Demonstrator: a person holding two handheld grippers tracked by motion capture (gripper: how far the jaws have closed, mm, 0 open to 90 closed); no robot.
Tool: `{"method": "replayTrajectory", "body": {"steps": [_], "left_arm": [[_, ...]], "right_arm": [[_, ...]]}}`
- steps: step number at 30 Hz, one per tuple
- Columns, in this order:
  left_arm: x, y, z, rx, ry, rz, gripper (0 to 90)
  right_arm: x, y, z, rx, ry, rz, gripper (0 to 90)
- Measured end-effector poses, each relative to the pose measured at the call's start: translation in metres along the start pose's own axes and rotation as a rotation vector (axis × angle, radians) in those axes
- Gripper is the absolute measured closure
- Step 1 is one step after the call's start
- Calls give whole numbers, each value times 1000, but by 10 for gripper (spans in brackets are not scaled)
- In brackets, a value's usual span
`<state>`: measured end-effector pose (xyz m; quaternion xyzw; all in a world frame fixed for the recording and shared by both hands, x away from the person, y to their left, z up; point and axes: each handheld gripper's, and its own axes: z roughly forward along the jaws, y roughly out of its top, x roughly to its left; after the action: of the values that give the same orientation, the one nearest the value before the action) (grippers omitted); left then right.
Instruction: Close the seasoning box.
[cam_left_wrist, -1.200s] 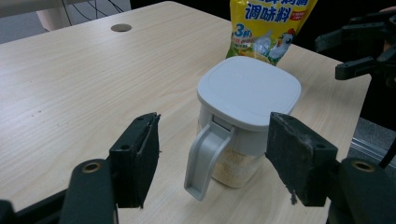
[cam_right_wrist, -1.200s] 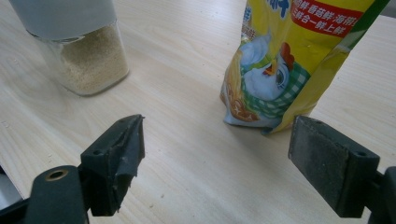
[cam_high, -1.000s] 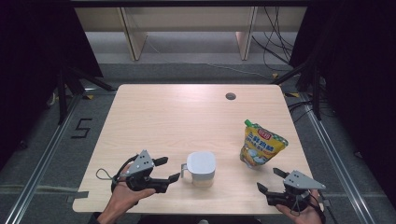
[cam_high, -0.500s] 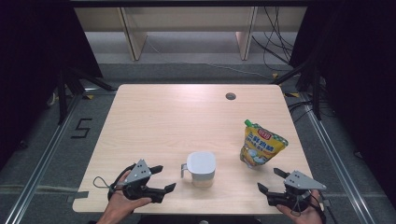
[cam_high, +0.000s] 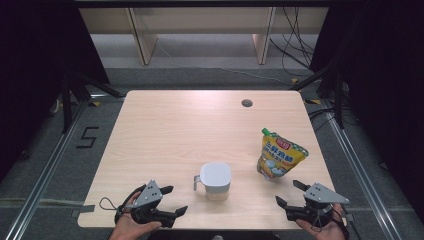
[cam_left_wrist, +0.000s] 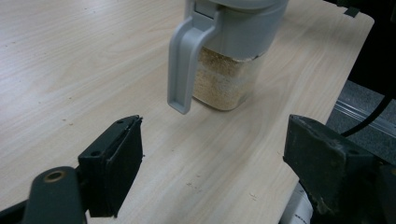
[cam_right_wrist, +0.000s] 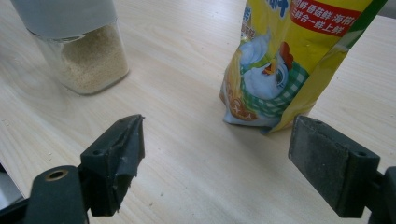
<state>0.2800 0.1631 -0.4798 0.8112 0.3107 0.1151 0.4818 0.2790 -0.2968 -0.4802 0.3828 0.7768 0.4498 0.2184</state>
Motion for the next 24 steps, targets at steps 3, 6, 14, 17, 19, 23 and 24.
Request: {"method": "replayTrajectory", "body": {"steps": [3,6,14,17,19,23,24], "left_arm": [[-2,-4,0,27,1,16,189],[-4,-6,0,41,5,23,188],[-8,-9,3,29,-11,0,187],[-6,-8,1,50,3,21,187],[-7,-8,2,26,-7,-3,187],[-4,-8,1,38,-5,6,186],[-4,-8,1,38,-4,8,185]], "right_arm": [[0,0,0,0,-4,1,195],[1,0,0,-1,6,-1,195],[1,0,-1,9,-5,-7,195],[1,0,-1,8,-4,-10,194],[0,0,0,6,-6,-17,193],[1,0,0,11,-6,-9,193],[0,0,0,10,-5,-13,192]]}}
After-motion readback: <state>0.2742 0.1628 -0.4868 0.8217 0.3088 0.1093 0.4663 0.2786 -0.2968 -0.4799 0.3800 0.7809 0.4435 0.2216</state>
